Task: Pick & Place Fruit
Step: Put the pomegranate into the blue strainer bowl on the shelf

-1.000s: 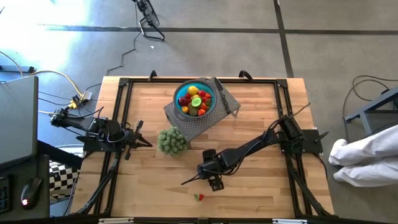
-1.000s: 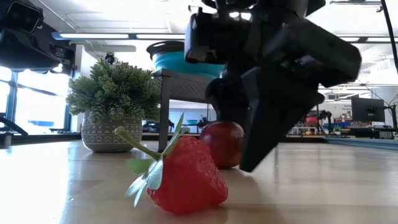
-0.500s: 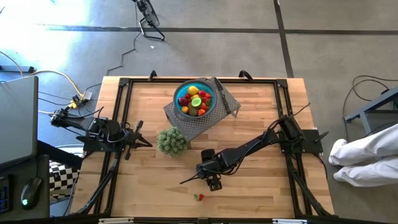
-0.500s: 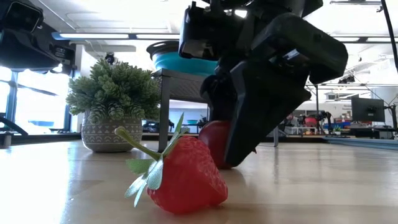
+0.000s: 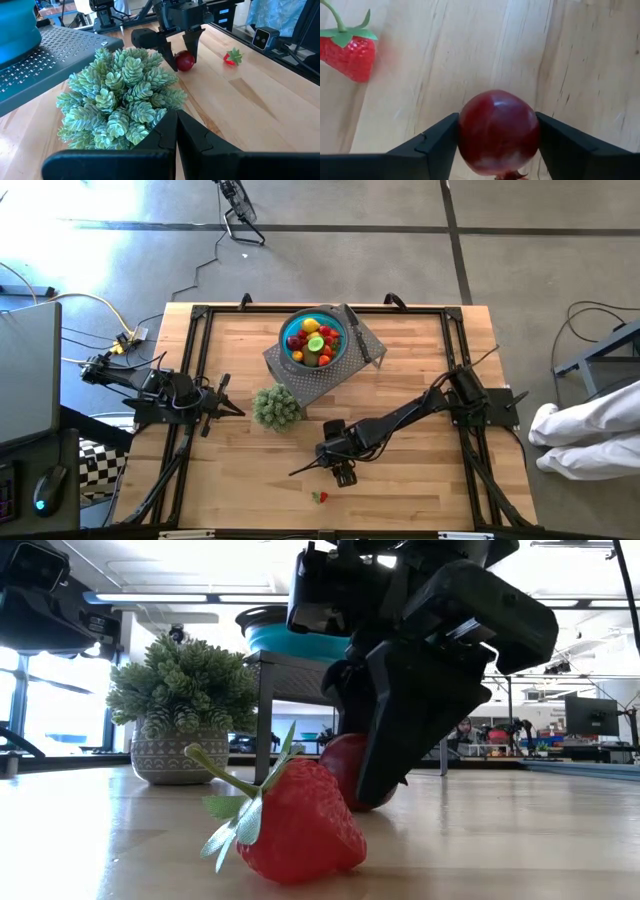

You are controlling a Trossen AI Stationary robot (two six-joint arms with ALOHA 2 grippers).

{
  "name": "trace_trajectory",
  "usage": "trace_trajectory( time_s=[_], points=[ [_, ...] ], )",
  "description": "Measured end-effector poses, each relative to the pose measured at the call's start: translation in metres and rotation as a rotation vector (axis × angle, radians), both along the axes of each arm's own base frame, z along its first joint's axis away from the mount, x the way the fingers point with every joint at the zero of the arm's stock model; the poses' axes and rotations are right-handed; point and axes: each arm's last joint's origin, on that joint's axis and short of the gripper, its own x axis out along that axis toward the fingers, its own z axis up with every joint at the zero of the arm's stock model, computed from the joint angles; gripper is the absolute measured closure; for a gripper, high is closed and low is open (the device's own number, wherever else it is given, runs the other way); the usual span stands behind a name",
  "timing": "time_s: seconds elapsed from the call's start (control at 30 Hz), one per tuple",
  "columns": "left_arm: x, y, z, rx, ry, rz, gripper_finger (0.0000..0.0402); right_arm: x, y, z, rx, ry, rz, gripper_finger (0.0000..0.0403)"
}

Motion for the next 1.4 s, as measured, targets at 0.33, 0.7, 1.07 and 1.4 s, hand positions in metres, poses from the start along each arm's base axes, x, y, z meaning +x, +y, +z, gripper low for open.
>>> trace_trajectory(
  time_s=[0.33,0.7,1.07,1.4],
  points=[
    [0.0,0.0,0.0,0.0,0.0,0.0,0.04,-0.002,0.0,0.013,0.048,-0.018,0.003,0.0195],
    [0.0,0.0,0.0,0.0,0.001,-0.001,0.04,-0.016,-0.025,0.116,0.088,-0.332,-0.13,0.0197],
    [0.0,0.0,0.0,0.001,0.004,0.0,0.04,-0.053,-0.064,0.201,-0.045,-0.62,-0.274,0.02],
    [0.0,0.0,0.0,0.001,0.004,-0.001,0.04,-0.051,-0.122,0.217,-0.181,-0.698,-0.352,0.0202]
  ],
)
